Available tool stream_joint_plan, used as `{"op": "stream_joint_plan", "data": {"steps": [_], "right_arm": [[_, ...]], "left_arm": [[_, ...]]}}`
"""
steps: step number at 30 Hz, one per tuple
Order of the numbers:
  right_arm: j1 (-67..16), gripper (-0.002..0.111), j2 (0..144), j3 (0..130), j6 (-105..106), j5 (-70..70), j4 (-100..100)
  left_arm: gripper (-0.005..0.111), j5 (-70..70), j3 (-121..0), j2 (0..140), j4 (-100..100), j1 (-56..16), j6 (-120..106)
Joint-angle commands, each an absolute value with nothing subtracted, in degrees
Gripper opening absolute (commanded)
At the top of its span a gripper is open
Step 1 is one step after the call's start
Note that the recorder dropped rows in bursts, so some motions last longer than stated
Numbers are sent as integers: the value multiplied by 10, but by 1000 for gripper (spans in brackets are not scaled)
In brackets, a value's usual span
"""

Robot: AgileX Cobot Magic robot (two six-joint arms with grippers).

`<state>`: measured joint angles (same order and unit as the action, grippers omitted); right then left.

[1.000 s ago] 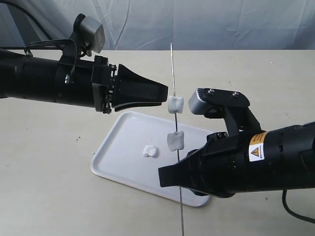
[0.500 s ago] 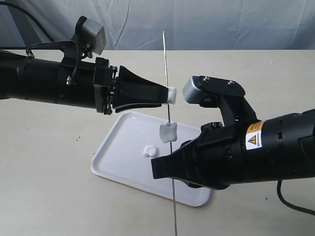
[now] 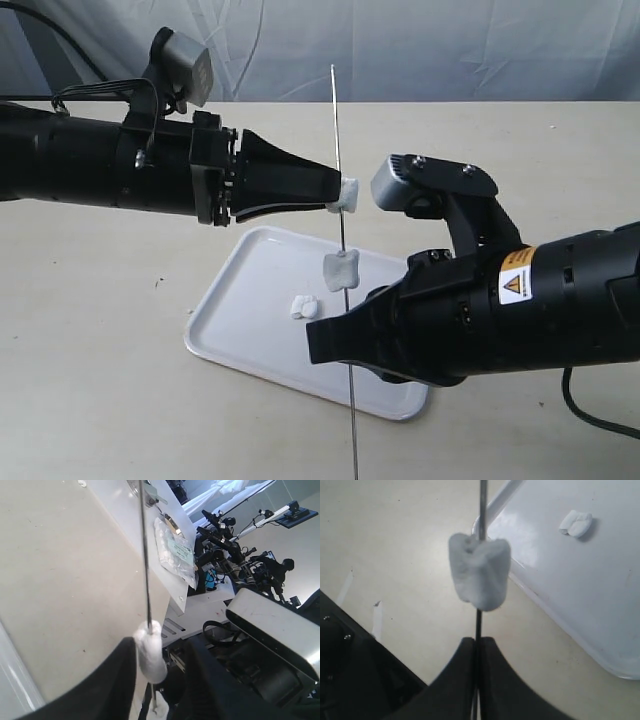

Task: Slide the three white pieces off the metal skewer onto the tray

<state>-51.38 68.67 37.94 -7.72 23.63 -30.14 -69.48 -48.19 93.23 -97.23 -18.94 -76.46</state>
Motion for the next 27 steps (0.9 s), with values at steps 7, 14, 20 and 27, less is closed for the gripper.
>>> {"op": "stream_joint_plan", "data": {"steps": [7, 14, 20, 27], "right_arm": [[-514, -1, 682, 384, -72, 234, -302], [-514, -1, 682, 384, -72, 237, -302], [-514, -1, 682, 384, -70, 237, -302], [-514, -1, 682, 384, -71, 246, -299]], "left_arm": [[30, -700, -480, 935, -987, -212, -769], [26, -700, -480, 936, -999, -235, -784], [23, -696, -480, 936, -998, -235, -786], [14, -678, -480, 936, -998, -235, -786]]}}
